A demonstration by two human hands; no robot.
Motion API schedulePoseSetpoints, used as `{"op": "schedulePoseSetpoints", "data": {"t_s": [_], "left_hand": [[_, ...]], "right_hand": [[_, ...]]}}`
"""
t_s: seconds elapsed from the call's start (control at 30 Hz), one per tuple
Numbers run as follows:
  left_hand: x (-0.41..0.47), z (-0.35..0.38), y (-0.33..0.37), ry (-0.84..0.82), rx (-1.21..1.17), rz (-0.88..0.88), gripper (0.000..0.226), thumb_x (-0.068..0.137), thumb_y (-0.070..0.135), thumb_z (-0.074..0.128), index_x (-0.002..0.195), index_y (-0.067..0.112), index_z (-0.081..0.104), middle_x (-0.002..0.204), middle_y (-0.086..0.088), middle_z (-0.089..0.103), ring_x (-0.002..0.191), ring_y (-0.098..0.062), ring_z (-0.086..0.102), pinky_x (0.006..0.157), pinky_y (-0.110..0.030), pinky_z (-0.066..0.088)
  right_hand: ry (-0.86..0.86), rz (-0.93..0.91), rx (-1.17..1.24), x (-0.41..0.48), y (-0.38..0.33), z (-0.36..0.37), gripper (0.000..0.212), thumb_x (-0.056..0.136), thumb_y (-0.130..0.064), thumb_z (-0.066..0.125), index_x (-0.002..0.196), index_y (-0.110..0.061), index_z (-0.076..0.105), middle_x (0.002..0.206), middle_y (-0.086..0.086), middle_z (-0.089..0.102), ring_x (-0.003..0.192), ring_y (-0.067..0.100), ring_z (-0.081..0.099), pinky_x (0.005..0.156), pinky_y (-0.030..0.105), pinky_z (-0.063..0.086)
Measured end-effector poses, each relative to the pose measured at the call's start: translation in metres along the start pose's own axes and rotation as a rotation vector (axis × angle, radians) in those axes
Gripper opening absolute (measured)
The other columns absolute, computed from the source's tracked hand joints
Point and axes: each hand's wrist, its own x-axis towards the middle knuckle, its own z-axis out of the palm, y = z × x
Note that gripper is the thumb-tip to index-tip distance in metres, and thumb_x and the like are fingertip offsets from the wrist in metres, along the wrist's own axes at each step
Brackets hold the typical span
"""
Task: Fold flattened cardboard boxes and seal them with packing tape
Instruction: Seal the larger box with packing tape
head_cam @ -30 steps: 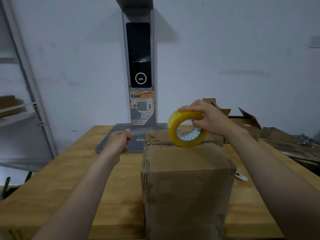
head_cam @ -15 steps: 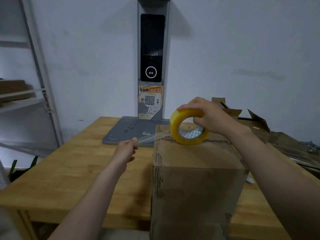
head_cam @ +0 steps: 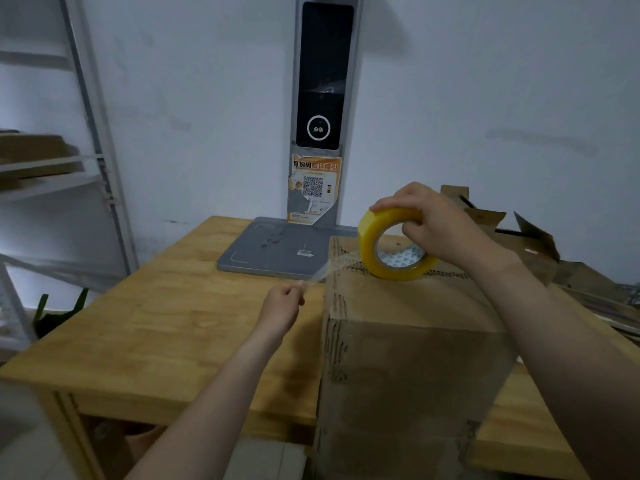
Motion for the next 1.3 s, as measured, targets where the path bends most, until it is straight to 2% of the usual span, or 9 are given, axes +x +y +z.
{"op": "schedulePoseSetpoints", "data": {"t_s": [0.13,0.37,0.6,0.73,0.87,1.0,1.1,1.2,1.3], "left_hand": [[-0.007,0.015,-0.007,-0.100,-0.179,-0.148,0.033,0.104,0.041,0.051,0.093,0.014,0.064,0.093,-0.007,0.060,0.088,-0.023,0.058,0.078,-0.037,0.051],[-0.012,0.024,-0.015,-0.133,-0.274,-0.144,0.041,0.103,0.046,0.049,0.113,0.012,0.071,0.116,-0.014,0.070,0.110,-0.035,0.064,0.100,-0.054,0.053],[-0.017,0.037,-0.017,-0.067,-0.243,0.003,0.039,0.106,0.036,0.050,0.079,0.015,0.068,0.074,-0.002,0.067,0.072,-0.020,0.060,0.072,-0.036,0.048],[-0.015,0.034,-0.015,-0.031,-0.021,0.082,0.042,0.107,0.040,0.047,0.074,0.016,0.058,0.070,-0.003,0.059,0.068,-0.019,0.054,0.062,-0.033,0.038],[-0.012,0.023,-0.022,-0.031,0.455,0.059,0.018,0.102,0.032,0.057,0.094,0.019,0.048,0.090,-0.002,0.060,0.087,-0.024,0.060,0.069,-0.036,0.046],[-0.018,0.008,-0.004,0.052,0.111,0.225,0.010,0.105,0.015,0.048,0.114,0.019,0.052,0.116,0.001,0.063,0.113,-0.021,0.061,0.093,-0.034,0.049],[-0.036,0.003,0.030,-0.169,-0.192,0.205,0.036,0.108,0.045,0.039,0.127,0.023,0.060,0.130,0.000,0.065,0.117,-0.014,0.060,0.105,-0.038,0.047],[-0.056,0.006,0.044,-0.423,-0.001,0.157,0.073,0.095,0.078,0.029,0.143,0.030,0.057,0.146,0.006,0.058,0.136,-0.015,0.050,0.117,-0.044,0.036],[-0.063,0.000,0.051,-0.504,0.122,0.137,0.072,0.095,0.076,0.037,0.151,0.030,0.048,0.154,0.008,0.048,0.141,-0.016,0.044,0.110,-0.033,0.033]], "right_hand": [[0.058,-0.003,0.042,0.000,0.000,0.008,0.065,0.088,0.010,0.051,0.112,-0.050,0.063,0.115,-0.004,0.056,0.101,0.016,0.053,0.084,0.037,0.049],[0.083,0.038,0.033,-0.003,-0.002,0.013,0.068,0.086,0.011,0.050,0.111,-0.051,0.064,0.120,-0.008,0.055,0.111,0.017,0.052,0.088,0.037,0.048],[0.097,0.068,0.031,-0.005,-0.006,0.012,0.072,0.083,0.012,0.050,0.109,-0.054,0.063,0.118,-0.011,0.055,0.110,0.013,0.052,0.089,0.032,0.048],[0.098,0.068,0.017,-0.006,-0.007,0.013,0.070,0.082,0.011,0.049,0.110,-0.052,0.064,0.118,-0.010,0.055,0.109,0.014,0.053,0.085,0.029,0.045],[0.100,0.074,-0.003,-0.006,-0.009,0.014,0.069,0.083,0.009,0.050,0.111,-0.052,0.065,0.119,-0.010,0.055,0.110,0.016,0.053,0.086,0.034,0.048],[0.112,0.068,-0.022,-0.007,-0.008,0.015,0.069,0.083,0.009,0.050,0.111,-0.052,0.064,0.120,-0.008,0.056,0.112,0.018,0.052,0.090,0.038,0.049],[0.115,0.067,-0.010,-0.009,-0.007,0.015,0.069,0.083,0.009,0.051,0.111,-0.054,0.064,0.119,-0.008,0.056,0.112,0.018,0.052,0.090,0.039,0.049],[0.112,0.063,-0.008,-0.009,-0.007,0.013,0.070,0.084,0.009,0.051,0.110,-0.055,0.063,0.119,-0.010,0.055,0.112,0.018,0.052,0.089,0.039,0.050],[0.110,0.059,-0.002,-0.011,-0.006,0.013,0.068,0.084,0.009,0.051,0.111,-0.052,0.064,0.118,-0.011,0.054,0.111,0.018,0.052,0.087,0.037,0.049]]}}
